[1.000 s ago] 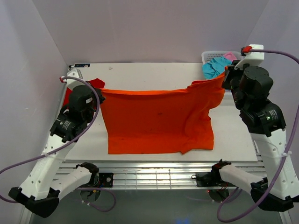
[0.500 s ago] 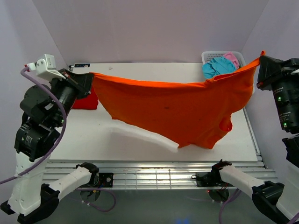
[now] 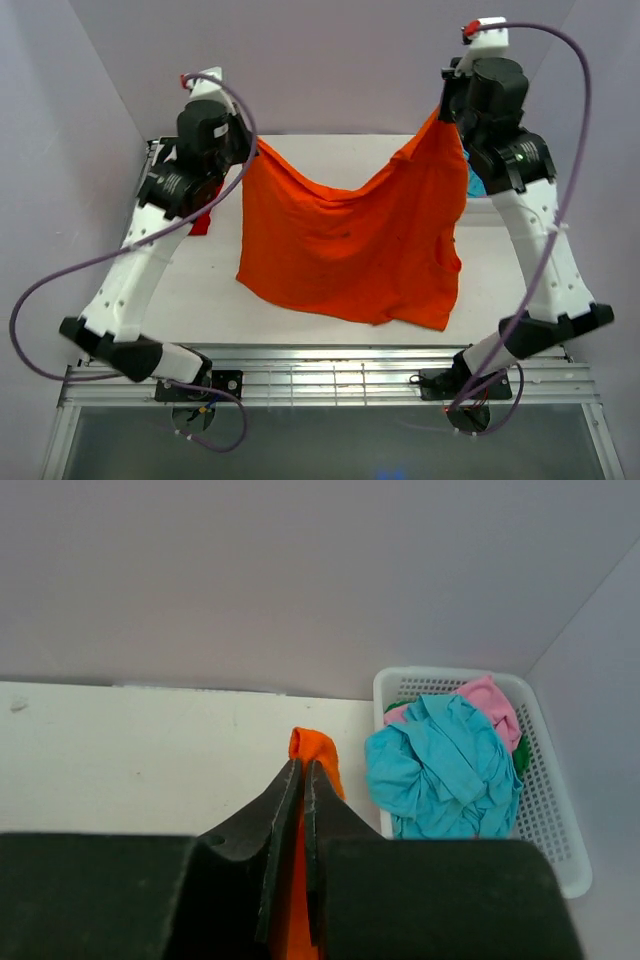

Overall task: Fold and stack the t-shirts
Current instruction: Flatten out the tshirt

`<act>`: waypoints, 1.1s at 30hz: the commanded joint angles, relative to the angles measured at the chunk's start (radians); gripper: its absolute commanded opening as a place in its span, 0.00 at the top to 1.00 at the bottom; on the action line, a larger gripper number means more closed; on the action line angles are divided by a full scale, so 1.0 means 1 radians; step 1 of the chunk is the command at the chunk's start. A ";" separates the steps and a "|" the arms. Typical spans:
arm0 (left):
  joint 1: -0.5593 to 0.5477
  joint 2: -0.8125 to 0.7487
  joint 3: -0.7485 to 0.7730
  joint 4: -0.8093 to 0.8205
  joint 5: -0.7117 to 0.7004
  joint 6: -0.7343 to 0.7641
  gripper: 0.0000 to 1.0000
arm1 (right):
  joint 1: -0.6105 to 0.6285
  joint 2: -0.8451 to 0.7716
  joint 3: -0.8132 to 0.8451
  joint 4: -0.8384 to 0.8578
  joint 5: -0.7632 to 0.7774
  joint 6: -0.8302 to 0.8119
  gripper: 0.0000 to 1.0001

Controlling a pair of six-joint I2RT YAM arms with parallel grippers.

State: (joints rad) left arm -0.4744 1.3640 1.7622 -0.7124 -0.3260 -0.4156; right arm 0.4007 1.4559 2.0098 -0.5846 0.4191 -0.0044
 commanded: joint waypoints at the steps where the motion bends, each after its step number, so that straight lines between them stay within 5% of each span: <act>1: 0.005 0.157 0.161 0.080 -0.036 0.081 1.00 | -0.026 0.127 0.180 0.137 0.027 -0.055 0.92; 4: 0.010 0.347 0.449 0.080 -0.025 0.147 1.00 | -0.039 0.266 0.400 0.198 0.020 -0.088 0.92; 8: 0.010 0.494 0.764 0.102 -0.030 0.236 1.00 | -0.046 0.293 0.429 0.362 0.017 -0.146 0.92; 14: 0.010 0.259 0.438 0.326 -0.062 0.293 1.00 | -0.048 0.173 0.278 0.453 0.020 -0.170 0.92; 20: 0.008 0.011 0.220 0.294 0.027 0.232 1.00 | -0.046 -0.058 0.094 0.437 -0.002 -0.140 0.92; 29: 0.007 -0.210 0.246 -0.003 0.281 0.078 1.00 | -0.045 -0.302 0.116 0.226 -0.088 -0.115 0.92; 33: 0.007 -0.259 0.302 -0.093 0.393 0.009 1.00 | -0.045 -0.357 0.248 0.171 -0.120 -0.086 0.92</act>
State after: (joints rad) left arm -0.4679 1.1194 2.0312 -0.6807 -0.0662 -0.3271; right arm 0.3573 1.1450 2.1567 -0.4030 0.3367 -0.1162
